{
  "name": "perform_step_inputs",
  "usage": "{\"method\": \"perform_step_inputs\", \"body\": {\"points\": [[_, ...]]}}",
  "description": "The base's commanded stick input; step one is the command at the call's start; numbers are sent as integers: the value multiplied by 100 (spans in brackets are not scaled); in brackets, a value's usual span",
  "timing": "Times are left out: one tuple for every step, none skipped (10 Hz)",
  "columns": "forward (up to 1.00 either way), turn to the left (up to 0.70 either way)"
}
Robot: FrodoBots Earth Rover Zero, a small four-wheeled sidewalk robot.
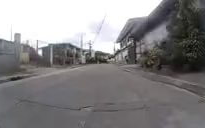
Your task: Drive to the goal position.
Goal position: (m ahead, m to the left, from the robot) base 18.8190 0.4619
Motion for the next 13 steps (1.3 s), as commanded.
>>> {"method": "perform_step_inputs", "body": {"points": [[66, 0], [66, 0], [66, 0], [66, 0], [66, 0], [66, 0], [66, 0], [66, 0], [66, 0], [66, 0], [66, 0], [66, 0], [66, 0]]}}
